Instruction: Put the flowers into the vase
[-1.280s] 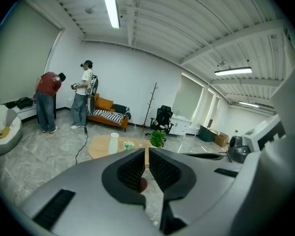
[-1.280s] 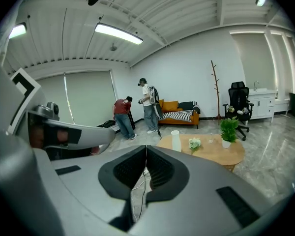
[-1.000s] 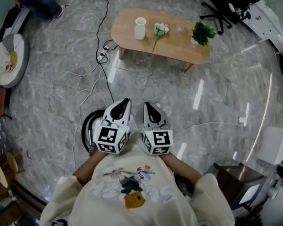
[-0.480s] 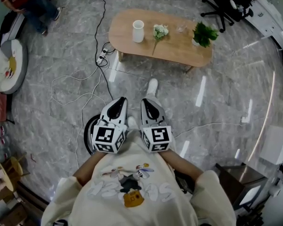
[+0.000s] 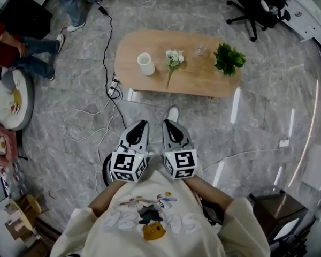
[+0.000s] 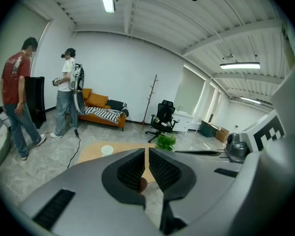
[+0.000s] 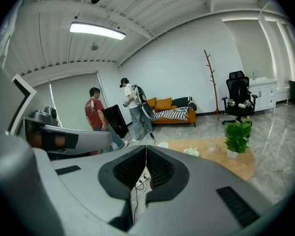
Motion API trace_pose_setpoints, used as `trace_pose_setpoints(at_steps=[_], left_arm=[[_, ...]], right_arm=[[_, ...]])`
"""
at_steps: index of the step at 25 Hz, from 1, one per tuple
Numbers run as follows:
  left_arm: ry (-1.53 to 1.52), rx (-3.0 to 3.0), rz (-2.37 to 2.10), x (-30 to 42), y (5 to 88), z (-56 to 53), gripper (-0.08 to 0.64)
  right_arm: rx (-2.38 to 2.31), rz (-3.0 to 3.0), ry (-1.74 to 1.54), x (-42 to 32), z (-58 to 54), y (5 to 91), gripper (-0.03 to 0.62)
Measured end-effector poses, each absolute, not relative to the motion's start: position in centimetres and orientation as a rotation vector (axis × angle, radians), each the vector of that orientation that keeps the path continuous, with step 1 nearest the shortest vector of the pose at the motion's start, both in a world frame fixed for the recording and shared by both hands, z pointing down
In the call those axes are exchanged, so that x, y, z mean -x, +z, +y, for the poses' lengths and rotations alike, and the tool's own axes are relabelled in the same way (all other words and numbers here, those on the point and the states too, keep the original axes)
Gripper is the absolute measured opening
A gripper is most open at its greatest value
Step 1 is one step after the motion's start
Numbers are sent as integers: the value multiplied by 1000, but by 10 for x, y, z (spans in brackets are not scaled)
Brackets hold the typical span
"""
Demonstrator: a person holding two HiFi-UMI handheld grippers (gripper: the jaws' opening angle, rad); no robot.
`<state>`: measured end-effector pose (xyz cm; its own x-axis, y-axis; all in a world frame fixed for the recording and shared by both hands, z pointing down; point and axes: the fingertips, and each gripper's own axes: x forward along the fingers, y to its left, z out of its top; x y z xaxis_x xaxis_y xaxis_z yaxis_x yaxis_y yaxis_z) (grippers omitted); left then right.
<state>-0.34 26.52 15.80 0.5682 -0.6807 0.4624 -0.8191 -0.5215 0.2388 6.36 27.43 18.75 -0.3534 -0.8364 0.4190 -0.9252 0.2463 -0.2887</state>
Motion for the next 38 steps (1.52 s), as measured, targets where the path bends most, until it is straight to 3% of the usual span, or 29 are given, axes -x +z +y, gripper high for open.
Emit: trace_pose_setpoints(at_steps=[14,38], left_arm=[[579,-2337,-1236,-76,174,140,34],[630,-2286,-1078,-16,213,87,34]], right_arm=[[-1638,-2352,861,-147,144,193,6],[-1663,-2154,1031,-105,95,251,6]])
